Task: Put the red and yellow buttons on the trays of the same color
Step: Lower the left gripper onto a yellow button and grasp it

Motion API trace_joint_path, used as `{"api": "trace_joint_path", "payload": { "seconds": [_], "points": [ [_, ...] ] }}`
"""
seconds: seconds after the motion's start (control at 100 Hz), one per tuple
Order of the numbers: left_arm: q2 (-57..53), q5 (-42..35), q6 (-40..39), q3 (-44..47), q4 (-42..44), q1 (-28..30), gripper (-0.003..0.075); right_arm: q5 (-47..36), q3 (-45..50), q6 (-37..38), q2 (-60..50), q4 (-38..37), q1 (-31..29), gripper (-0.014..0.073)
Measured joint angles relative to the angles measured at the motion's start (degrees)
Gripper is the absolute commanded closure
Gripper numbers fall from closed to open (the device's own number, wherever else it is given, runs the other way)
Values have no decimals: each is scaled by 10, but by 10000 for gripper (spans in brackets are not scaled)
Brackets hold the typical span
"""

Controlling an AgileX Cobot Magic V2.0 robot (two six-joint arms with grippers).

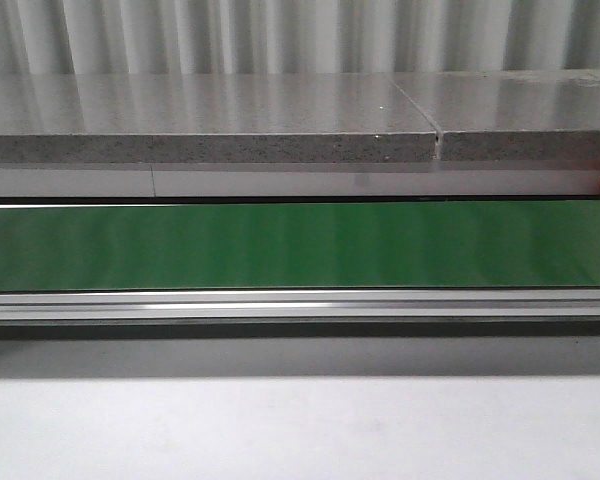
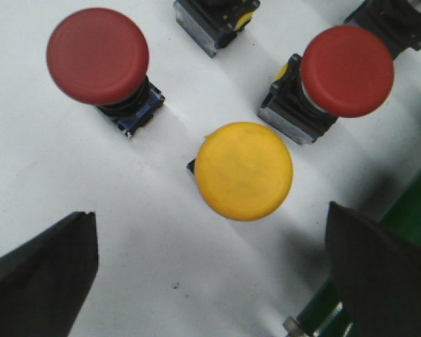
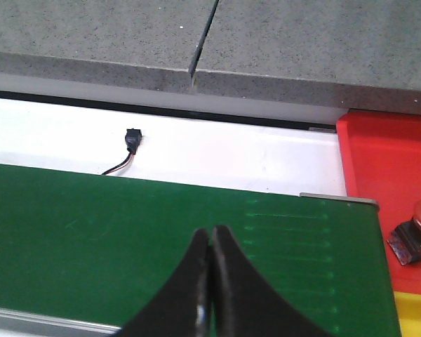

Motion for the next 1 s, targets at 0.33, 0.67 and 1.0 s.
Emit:
{"api": "trace_joint_path", "payload": {
  "seconds": [0.33, 0.67, 1.0],
  "points": [
    [53, -9, 3, -37, 0, 0, 85, 0, 0, -1, 0, 0, 0, 662],
    [101, -20, 12, -41, 0, 0, 90, 0, 0, -1, 0, 0, 0, 662],
    [109, -37, 17, -41, 0, 0, 405, 0, 0, -1, 0, 0, 0, 662]
  ]
}}
